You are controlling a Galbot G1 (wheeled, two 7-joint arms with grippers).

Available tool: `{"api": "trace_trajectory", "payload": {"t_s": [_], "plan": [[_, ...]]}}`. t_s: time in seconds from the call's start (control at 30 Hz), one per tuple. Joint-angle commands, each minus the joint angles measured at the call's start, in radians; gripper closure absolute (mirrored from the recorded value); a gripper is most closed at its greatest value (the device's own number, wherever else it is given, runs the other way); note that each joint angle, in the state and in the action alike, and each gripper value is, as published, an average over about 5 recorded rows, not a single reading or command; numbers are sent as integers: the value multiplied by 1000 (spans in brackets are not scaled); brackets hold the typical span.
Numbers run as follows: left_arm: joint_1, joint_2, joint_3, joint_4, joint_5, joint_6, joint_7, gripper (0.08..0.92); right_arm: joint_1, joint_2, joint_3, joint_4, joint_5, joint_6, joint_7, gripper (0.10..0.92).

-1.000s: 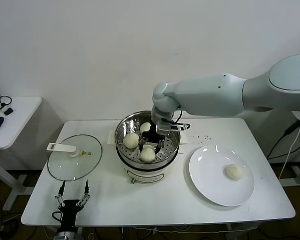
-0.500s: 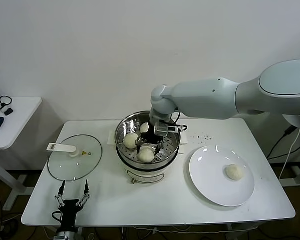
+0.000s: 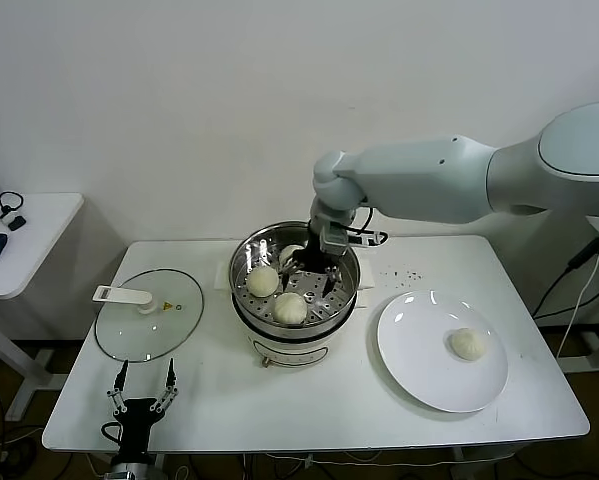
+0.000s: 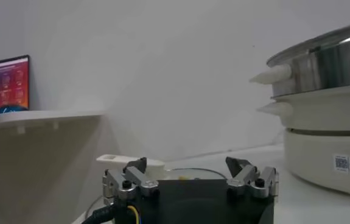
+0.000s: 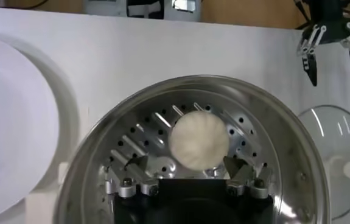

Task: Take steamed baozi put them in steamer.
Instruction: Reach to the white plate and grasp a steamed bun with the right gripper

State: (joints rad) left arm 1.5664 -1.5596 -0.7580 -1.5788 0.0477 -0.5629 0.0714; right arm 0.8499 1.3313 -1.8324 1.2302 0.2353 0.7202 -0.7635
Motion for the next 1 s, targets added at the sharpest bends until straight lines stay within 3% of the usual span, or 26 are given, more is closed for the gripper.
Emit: {"api": "trace_trajectory", "payload": {"t_s": [0.03,0.2,0.4,1.0], "plan": [[2,-1,3,-5,1,1,1,177,215,-35,-201,76,342,-154,-131,203],[3,0,4,-9,2,2,1,177,293,-99,-311,129,424,-392,-189,203],[6,2,6,-9,2,0,1,177,309,-218,-397,146,458,-555,-240,203],[13,2,3,-9,5,0,1,177,110,-563,-366,147,304,-752,-170,203]]}}
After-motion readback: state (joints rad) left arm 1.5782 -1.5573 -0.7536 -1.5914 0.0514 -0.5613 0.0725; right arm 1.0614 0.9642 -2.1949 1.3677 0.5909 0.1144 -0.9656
